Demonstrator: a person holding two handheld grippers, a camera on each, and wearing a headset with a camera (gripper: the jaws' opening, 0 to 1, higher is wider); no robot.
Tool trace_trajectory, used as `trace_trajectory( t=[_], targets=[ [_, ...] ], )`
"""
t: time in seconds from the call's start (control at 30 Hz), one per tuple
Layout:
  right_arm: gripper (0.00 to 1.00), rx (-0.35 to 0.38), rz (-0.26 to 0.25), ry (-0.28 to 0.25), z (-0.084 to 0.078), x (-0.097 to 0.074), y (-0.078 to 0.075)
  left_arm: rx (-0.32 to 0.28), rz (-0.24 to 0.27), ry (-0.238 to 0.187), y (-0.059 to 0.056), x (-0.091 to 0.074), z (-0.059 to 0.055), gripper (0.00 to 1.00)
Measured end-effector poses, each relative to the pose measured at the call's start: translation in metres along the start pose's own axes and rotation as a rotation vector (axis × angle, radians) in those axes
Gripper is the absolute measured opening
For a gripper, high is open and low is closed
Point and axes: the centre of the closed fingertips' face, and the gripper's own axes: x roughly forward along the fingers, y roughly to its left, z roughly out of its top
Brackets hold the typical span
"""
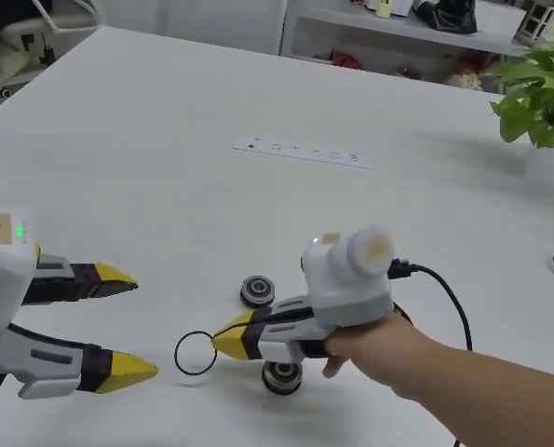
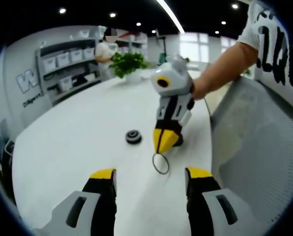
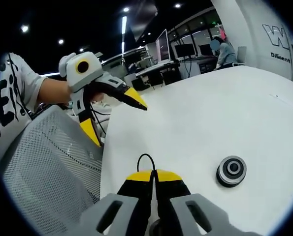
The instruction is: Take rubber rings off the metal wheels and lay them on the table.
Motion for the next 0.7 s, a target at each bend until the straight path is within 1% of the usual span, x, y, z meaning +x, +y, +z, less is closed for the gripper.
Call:
trace_trajectory(
  t=[0.23,0.47,0.7],
  targets=[
    [0.00,-0.013,0.000,0.006,-0.002,0.000,0.000,-0.005,0.003,0.004,0.001,-0.001,-0.002,0.57],
    [0.05,-0.010,-0.005,-0.012,0.002,-0.002,-0.003,-0.004,0.001,0.002,0.002,0.000,0.000,0.57],
    [0.09,-0.007,-0.006,-0.040,0.011,-0.006,-0.001,0.003,0.001,-0.002,0.004,0.000,0.005,0.57]
  ],
)
